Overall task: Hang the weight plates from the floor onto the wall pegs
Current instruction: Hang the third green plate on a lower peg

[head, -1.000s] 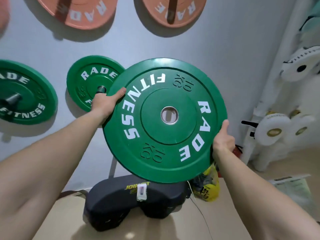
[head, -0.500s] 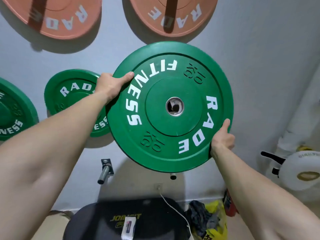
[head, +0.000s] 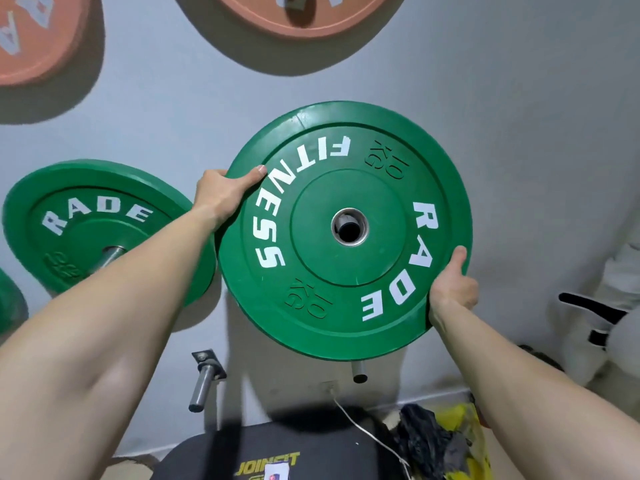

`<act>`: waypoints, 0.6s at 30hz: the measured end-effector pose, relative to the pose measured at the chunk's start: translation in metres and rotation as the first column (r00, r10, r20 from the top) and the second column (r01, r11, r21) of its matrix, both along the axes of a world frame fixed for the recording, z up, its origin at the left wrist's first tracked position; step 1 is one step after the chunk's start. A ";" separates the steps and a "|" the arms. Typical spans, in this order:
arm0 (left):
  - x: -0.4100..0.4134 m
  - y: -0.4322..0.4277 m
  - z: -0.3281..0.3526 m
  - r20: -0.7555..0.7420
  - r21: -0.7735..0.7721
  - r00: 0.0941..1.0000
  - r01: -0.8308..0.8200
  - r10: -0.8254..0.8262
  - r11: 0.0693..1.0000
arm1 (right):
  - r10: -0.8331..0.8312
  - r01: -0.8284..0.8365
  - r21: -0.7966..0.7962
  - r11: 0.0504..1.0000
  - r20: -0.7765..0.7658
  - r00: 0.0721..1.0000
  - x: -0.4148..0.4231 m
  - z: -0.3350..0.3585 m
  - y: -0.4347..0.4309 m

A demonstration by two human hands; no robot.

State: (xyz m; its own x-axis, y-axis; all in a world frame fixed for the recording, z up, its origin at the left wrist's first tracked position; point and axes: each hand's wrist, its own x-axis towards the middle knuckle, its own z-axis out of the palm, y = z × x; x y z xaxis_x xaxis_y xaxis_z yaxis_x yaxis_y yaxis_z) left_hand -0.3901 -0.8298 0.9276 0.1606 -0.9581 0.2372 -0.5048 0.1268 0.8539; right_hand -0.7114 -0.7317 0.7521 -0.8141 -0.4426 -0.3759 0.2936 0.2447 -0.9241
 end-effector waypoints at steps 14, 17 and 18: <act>-0.023 -0.112 -0.029 0.013 0.069 0.972 0.234 -0.235 0.970 | -0.213 0.207 0.062 0.976 0.114 0.970 0.018 -0.053 -0.053; -0.021 -0.118 -0.037 0.008 0.047 0.969 0.246 -0.247 0.968 | -0.241 0.238 0.043 0.970 0.094 0.966 0.020 -0.060 -0.063; -0.021 -0.119 -0.039 0.007 0.032 0.969 0.248 -0.248 0.968 | -0.239 0.236 0.042 0.971 0.088 0.967 0.022 -0.064 -0.066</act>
State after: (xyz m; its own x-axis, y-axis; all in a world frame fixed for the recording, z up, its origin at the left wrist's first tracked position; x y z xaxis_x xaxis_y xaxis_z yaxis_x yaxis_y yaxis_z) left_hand -0.4111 -0.9490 0.8890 -0.0855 -0.9745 0.2073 -0.4707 0.2229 0.8537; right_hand -0.6899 -0.7973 0.6886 -0.8560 -0.2279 -0.4640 0.4296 0.1856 -0.8837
